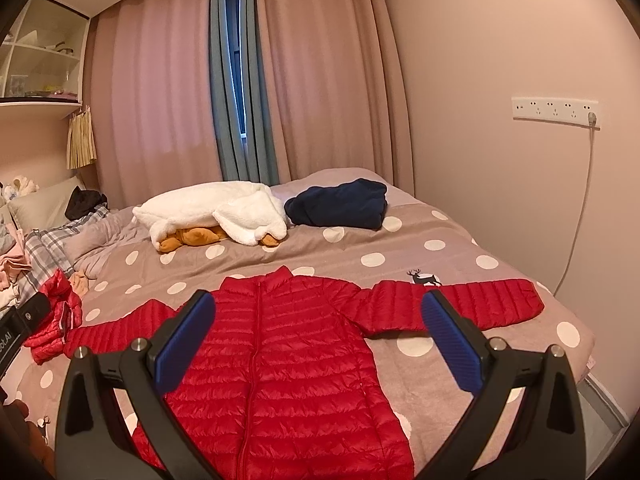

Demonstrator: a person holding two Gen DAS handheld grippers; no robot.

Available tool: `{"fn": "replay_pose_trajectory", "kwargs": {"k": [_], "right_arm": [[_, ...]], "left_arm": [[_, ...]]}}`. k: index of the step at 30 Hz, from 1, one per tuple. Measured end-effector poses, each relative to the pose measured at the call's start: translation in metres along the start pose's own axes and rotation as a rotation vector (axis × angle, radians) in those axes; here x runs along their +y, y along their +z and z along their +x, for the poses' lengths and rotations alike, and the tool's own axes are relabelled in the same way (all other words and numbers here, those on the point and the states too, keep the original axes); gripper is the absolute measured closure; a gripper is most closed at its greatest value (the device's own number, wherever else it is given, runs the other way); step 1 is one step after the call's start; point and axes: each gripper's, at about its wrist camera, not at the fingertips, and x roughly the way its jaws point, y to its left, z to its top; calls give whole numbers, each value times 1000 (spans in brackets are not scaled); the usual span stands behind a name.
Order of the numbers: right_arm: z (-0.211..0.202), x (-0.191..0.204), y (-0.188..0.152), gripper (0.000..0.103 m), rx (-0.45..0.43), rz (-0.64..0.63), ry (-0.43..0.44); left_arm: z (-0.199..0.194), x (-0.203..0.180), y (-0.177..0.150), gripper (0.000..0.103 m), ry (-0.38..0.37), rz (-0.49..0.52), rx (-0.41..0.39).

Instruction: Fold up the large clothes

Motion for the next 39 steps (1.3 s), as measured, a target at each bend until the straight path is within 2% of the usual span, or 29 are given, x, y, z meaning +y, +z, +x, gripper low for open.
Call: {"fn": "replay_pose_trajectory", "kwargs": {"k": [20,30,39], "right_arm": [[0,4,-1,0,-10,-1,10],[-3,12,-1,0,-119,-118,-154],[-5,12,2,0,-153,-151,-189]], "left_arm": [[-3,5,-1,1,22,-7,-8],[-1,2,0,1,41,1,-20],[1,3,-1,1,41,0,-10]]}}
